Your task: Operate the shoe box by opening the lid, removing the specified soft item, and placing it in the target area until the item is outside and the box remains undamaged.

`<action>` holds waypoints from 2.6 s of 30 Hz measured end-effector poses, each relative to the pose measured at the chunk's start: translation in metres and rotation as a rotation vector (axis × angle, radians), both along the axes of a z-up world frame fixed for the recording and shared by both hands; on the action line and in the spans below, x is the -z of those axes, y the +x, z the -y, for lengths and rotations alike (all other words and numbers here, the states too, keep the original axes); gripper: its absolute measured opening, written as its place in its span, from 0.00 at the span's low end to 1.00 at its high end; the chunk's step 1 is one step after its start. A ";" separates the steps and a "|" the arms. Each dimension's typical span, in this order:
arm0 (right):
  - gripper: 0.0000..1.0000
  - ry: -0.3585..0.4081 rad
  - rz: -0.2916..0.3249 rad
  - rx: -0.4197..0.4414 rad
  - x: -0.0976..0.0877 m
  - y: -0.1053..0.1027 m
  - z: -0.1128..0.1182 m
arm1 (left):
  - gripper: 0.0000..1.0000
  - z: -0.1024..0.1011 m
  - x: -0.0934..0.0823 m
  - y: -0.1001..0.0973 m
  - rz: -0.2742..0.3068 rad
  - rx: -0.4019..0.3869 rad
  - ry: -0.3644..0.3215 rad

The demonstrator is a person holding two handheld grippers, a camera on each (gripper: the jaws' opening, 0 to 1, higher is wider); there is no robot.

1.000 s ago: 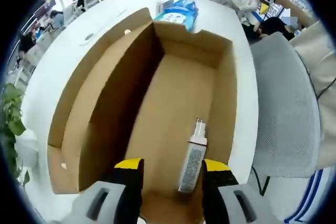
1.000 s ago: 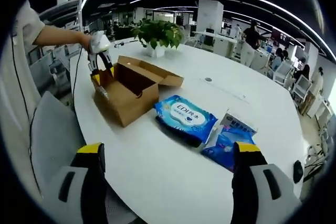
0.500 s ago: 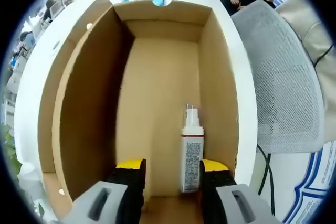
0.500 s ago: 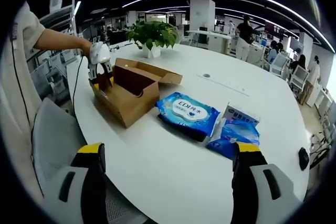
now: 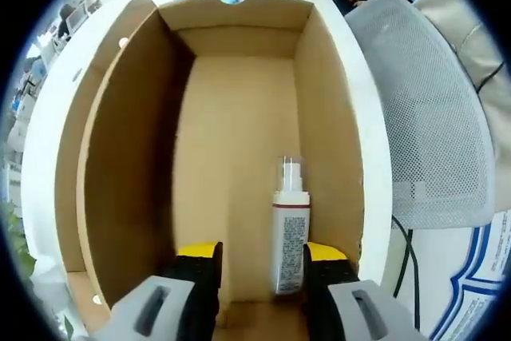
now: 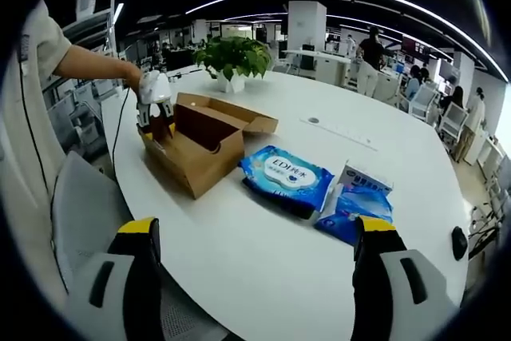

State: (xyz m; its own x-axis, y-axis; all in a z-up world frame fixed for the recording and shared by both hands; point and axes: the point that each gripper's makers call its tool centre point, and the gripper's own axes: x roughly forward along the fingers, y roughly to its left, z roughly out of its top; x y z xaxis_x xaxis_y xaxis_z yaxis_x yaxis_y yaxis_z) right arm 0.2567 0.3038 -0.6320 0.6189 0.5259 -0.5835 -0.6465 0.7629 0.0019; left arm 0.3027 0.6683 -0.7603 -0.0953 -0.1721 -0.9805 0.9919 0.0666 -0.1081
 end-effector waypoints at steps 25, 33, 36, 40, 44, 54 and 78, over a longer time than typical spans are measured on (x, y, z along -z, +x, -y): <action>0.96 0.004 0.005 0.004 0.000 -0.001 0.001 | 0.39 0.001 -0.007 -0.001 0.028 0.034 -0.052; 0.96 0.019 0.018 0.008 -0.005 0.001 0.001 | 0.34 0.001 0.007 -0.003 0.048 0.095 -0.008; 0.96 0.043 0.025 0.015 -0.008 0.001 0.000 | 0.32 0.004 0.010 -0.004 0.040 0.100 -0.023; 0.96 0.049 0.029 0.011 -0.008 -0.001 0.000 | 0.27 0.006 0.010 -0.001 0.059 0.086 -0.034; 0.96 0.065 0.036 0.019 -0.009 -0.001 0.000 | 0.22 0.007 0.015 -0.005 0.058 0.082 -0.033; 0.96 0.060 0.039 0.018 -0.009 -0.001 0.002 | 0.21 0.012 0.022 0.000 0.087 0.029 -0.031; 0.95 0.100 0.095 0.017 -0.028 0.001 0.001 | 0.20 0.018 0.002 0.009 0.131 -0.182 -0.086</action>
